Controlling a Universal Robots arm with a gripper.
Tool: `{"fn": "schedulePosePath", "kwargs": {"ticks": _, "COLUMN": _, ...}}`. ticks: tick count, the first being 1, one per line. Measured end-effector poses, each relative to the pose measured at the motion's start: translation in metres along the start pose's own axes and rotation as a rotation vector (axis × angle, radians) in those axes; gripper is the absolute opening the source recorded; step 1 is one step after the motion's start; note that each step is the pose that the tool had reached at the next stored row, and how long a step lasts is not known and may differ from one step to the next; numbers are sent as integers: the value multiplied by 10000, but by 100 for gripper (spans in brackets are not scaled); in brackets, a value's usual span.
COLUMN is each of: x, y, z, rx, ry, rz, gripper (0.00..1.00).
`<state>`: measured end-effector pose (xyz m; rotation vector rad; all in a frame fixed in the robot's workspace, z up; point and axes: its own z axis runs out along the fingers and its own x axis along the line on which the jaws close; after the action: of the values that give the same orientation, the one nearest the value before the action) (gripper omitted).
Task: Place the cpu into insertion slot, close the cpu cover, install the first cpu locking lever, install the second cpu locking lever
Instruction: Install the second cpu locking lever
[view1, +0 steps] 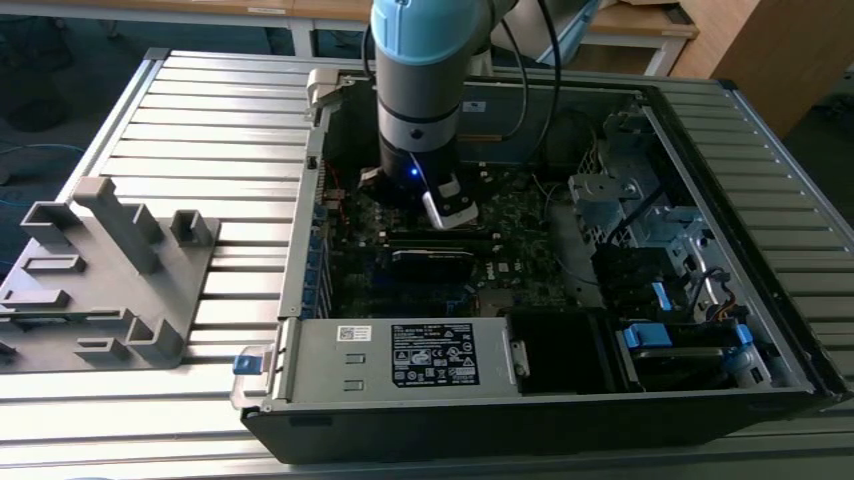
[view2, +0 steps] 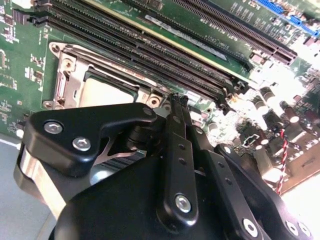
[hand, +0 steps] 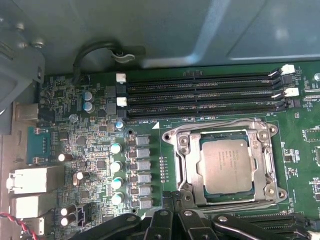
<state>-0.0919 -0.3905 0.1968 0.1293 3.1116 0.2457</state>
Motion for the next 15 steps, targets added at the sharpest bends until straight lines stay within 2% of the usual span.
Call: {"fn": "schedulePosePath", "kwargs": {"ticks": 15, "x": 26, "y": -27, "z": 25, "rx": 1, "ry": 1, "rz": -1, "gripper": 10}}
